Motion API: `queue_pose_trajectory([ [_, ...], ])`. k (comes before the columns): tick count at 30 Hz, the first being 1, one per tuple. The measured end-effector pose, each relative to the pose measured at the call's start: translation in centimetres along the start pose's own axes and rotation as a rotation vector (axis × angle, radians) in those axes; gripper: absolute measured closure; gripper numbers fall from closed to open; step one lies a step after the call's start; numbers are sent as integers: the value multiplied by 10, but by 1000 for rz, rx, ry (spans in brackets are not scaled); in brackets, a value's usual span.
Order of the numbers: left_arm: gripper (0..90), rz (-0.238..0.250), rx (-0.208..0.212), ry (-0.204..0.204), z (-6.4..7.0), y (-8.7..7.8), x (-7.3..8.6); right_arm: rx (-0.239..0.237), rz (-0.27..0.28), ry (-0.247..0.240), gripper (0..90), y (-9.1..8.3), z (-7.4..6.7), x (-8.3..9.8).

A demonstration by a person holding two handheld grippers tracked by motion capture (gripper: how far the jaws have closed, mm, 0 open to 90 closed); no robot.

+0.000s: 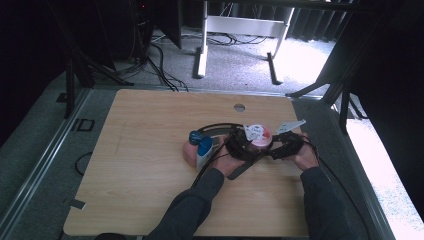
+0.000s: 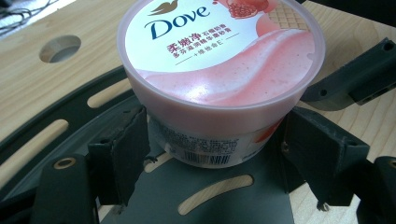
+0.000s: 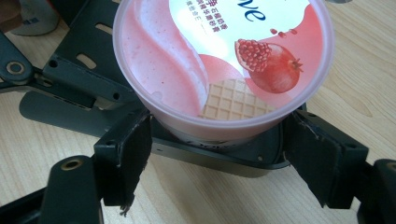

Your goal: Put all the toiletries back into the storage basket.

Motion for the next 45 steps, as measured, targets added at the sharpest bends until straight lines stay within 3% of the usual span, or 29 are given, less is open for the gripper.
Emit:
queue_pose_trajectory([
  [13, 241, -22, 20, -25, -3, 5, 3, 0, -34, 15, 240, 5, 2, 0],
  [27, 256, -53, 19, -11, -1, 10, 6, 12, -70, 8, 239, 10, 1, 3],
  [34, 264, -57, 15, -3, 0, 11, 9, 45, -99, -31, 254, 11, -3, 3],
  [39, 272, -58, 15, -5, 0, 10, 9, 46, -75, -25, 257, 11, -3, 5],
  [45, 294, -50, 13, -8, -1, 10, 10, 68, -86, -52, 256, 10, -7, 5],
])
Point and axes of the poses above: each handheld gripper's, and its own axes: y roughly forward along the jaws, x roughly out of its underside, z roughly to its right, the point moved 2 cm from there along y, roughly forward along the jaws
